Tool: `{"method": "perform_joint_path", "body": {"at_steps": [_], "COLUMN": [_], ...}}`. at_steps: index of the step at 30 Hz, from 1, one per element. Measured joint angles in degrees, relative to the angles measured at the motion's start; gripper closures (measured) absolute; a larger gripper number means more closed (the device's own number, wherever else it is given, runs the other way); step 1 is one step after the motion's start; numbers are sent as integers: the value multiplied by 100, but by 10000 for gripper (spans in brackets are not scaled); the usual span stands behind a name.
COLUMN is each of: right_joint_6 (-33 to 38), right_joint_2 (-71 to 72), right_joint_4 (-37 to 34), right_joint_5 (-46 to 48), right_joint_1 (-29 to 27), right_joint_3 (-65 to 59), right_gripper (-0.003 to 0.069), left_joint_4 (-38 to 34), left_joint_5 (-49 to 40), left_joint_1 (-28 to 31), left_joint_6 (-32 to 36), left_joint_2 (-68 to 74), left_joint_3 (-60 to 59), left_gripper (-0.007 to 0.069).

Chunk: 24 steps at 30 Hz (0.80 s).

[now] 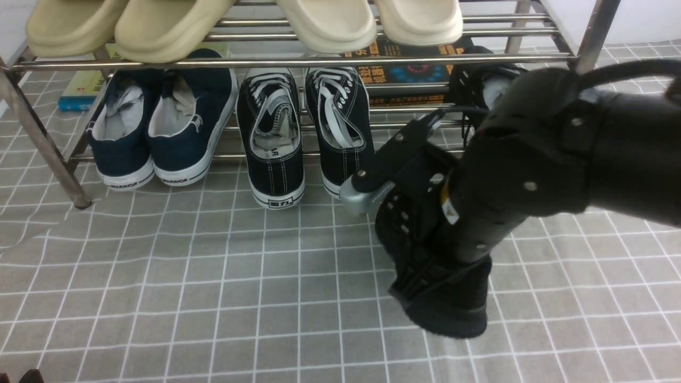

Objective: Take the shoes off the shelf with your hand from the grey coffee tablecloth.

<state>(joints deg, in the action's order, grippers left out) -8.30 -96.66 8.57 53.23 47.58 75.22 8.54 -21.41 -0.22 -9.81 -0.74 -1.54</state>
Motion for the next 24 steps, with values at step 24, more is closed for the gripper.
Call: {"method": "perform_joint_path", "body": {"at_steps": [24], "right_joint_6": [-4], "right_joint_2": [-743], "right_joint_4": [800], "right_joint_5": [-1075], "right_joint_1": [-2164], "right_joint_3": [1369], "right_gripper": [230], "left_joint_4": [0], "left_joint_5": [0], "left_joint_1": [0], "left_joint_6": [0], "left_joint_2": [0], "left_joint_3": [0], "left_gripper": [384]}}
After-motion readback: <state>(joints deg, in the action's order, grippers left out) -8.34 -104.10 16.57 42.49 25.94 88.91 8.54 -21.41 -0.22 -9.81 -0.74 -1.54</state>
